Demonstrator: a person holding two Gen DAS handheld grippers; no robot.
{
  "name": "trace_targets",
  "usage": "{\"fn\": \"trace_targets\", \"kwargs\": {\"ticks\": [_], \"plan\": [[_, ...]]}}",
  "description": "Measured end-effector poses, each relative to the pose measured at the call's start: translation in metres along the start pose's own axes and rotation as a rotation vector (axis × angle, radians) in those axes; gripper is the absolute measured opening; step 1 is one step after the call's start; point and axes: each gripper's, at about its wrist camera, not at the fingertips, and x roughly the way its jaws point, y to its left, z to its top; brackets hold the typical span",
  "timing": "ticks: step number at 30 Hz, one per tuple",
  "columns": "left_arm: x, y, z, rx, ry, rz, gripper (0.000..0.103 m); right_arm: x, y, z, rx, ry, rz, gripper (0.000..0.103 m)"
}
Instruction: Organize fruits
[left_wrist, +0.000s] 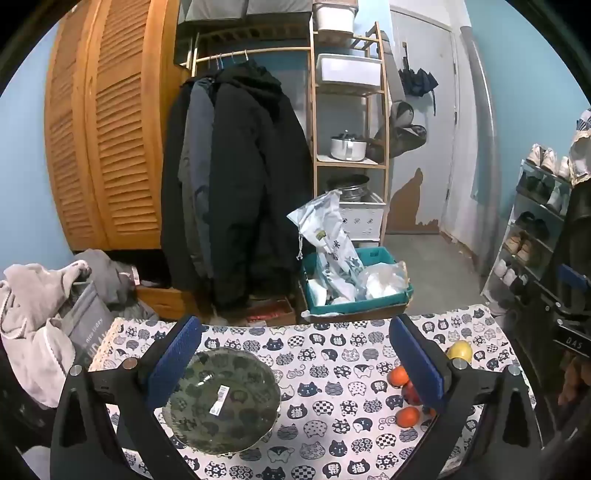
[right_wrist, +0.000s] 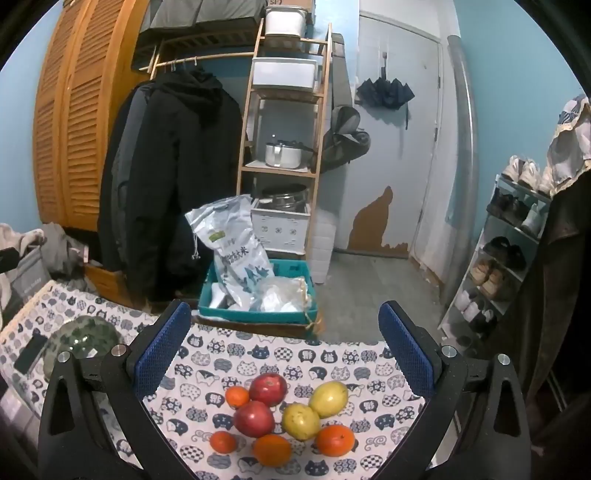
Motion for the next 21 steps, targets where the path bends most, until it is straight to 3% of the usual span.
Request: {"fn": "trace_targets", "kwargs": {"ticks": [21], "plan": [[-0.006,-0.0077,0.0073,0.003,-0.015,0.001,0.102,0.0049,0.0033,-0.0002,-0.021,0.01,-0.009,0.1]]}}
